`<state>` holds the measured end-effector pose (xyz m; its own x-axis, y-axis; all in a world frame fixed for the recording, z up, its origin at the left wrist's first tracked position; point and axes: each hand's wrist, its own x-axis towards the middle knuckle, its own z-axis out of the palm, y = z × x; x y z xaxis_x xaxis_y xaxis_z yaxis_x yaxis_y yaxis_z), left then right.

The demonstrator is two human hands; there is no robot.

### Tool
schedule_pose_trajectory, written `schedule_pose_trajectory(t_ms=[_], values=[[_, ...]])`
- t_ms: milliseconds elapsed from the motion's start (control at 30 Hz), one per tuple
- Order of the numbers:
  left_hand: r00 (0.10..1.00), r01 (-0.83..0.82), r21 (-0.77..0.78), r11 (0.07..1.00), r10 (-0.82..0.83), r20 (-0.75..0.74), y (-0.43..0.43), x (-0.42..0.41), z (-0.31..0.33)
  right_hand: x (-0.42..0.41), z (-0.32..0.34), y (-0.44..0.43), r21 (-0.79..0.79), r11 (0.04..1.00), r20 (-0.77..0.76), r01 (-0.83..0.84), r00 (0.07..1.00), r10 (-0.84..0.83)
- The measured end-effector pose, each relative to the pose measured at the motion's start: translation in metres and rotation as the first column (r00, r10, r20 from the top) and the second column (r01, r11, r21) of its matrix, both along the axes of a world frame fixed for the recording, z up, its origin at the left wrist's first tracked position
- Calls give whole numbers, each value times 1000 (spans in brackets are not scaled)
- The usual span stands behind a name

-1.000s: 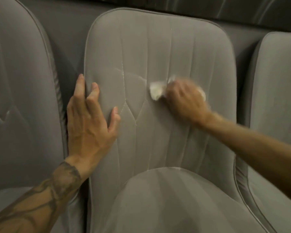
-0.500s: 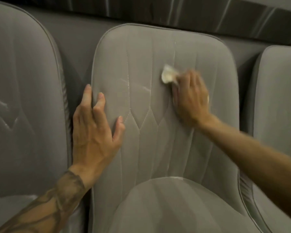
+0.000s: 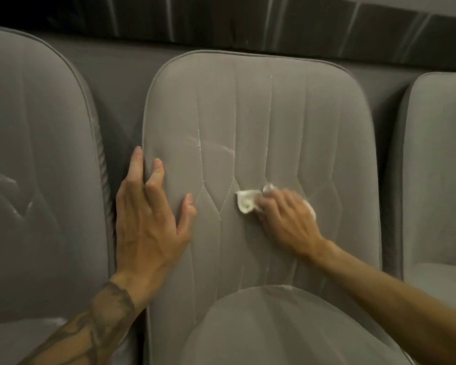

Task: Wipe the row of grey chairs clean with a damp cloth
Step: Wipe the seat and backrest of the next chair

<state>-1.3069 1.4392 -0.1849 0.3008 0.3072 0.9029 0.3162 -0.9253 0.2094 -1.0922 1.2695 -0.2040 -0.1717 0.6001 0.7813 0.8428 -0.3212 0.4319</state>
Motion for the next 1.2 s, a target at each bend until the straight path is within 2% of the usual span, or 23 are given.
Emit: schedule_pose_trajectory(t_ms=[133, 200, 233, 300, 367, 433, 467, 500, 533, 567, 633, 700, 767, 833, 900, 933, 967, 1000, 1067, 1133, 1167, 1200], values=[[1000, -6, 7, 1000, 6, 2, 2, 0, 0, 14, 83, 37, 377, 924, -106, 58, 994, -19], [1000, -5, 11, 1000, 5, 1, 1, 1, 0, 12, 75, 44, 439, 894, -144, 89, 989, -28], [1000, -7, 9, 1000, 7, 1, 2, 1, 0, 9, 53, 43, 423, 902, -147, 91, 989, -31], [1000, -10, 4, 1000, 10, -6, 1, 1, 0, -1, -5, 26, 279, 958, -122, 62, 992, -29], [1000, -13, 11, 1000, 13, -12, 2, 1, 0, -6, -57, 1, 6, 1000, 0, -7, 1000, 7], [1000, -16, 16, 1000, 16, -13, 2, 0, 0, -8, -74, -18, -291, 956, 148, -35, 986, 81], [1000, -13, 15, 1000, 13, -12, 2, 0, 0, -5, -66, -21, -354, 935, 184, -38, 977, 109], [1000, -7, 12, 1000, 7, -9, 1, 0, 0, 0, -50, -18, -331, 943, 203, -39, 973, 111], [1000, -1, 10, 1000, 1, -6, 1, 0, 0, 5, -28, -8, -227, 973, 191, -44, 977, 89], [1000, 3, 8, 1000, -3, -5, 2, 0, 1, 10, -4, 2, -62, 997, 132, -34, 990, 42], [1000, 1, 3, 1000, -1, -6, 2, 0, 1, 16, 41, 20, 257, 965, -70, 57, 997, -40], [1000, 5, -4, 1000, -5, -5, 1, -1, 1, 13, 39, 26, 349, 929, -177, 118, 982, -59], [1000, 7, -8, 1000, -7, -7, 0, -1, 2, 3, -11, 18, 236, 967, -149, 96, 987, -62], [1000, 4, -8, 1000, -4, -15, 0, -1, 2, -10, -70, -7, -53, 998, 15, 31, 999, -30], [1000, -2, -4, 1000, 2, -20, 0, -1, 2, -13, -97, -28, -378, 926, 165, -2, 984, 69], [1000, -3, -4, 1000, 2, -20, -1, -1, 2, -10, -95, -31, -442, 897, 184, -17, 977, 110], [1000, -2, -4, 1000, 2, -16, -1, -1, 2, -4, -86, -28, -422, 906, 171, -38, 978, 121], [1000, -1, -5, 1000, 1, -12, 0, -1, 2, 0, -74, -19, -330, 943, 127, -48, 987, 95], [1000, 4, -1, 1000, -4, -9, 1, -1, 1, 8, -44, -3, -22, 1000, -25, -1, 1000, 1], [1000, 0, -4, 1000, 0, -12, 2, 0, 1, 5, -35, 8, 184, 982, -167, 51, 986, -20], [1000, -4, -6, 1000, 4, -11, 1, 0, 0, 2, -44, 9, 193, 980, -171, 52, 985, -18], [1000, -6, -7, 1000, 6, -9, 1, 0, 0, -3, -59, 7, 128, 991, -138, 36, 990, -18]])
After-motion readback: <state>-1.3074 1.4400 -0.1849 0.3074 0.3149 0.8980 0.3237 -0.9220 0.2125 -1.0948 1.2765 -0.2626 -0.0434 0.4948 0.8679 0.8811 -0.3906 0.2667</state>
